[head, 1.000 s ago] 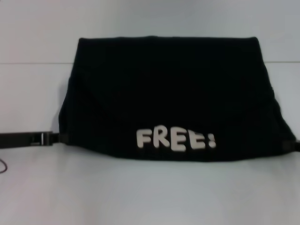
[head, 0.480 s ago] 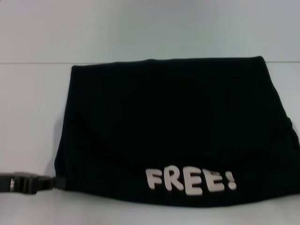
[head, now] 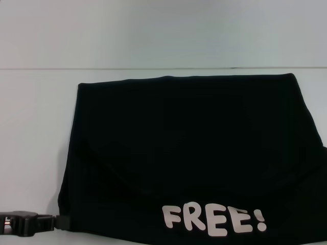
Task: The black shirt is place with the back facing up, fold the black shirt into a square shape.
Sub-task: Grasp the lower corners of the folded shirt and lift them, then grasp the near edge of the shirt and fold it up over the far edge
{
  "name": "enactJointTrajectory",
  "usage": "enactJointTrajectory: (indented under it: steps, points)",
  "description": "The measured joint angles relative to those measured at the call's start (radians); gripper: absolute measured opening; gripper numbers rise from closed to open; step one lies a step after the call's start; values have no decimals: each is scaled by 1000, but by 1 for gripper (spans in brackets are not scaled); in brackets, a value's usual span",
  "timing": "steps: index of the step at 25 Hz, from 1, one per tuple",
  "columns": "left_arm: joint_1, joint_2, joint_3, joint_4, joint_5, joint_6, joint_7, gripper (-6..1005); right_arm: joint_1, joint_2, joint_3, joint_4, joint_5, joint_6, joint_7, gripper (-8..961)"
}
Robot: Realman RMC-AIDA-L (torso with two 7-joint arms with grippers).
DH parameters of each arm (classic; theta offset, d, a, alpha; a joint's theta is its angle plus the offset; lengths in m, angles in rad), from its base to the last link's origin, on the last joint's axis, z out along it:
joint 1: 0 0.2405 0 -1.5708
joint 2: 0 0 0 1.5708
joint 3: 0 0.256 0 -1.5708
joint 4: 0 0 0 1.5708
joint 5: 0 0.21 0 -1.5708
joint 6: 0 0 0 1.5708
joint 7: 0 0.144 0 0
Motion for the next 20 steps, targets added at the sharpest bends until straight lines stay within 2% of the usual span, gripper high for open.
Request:
enactJointTrajectory:
  steps: [9,20]
  points:
    - [-15,4,1,-12,8,0,-2,-1,5,2,0,0,-17,-16,1,41]
    - [-27,10,-3,-5,25,-1,-1,0,-29,6,22,1,-23,-55,-17,47]
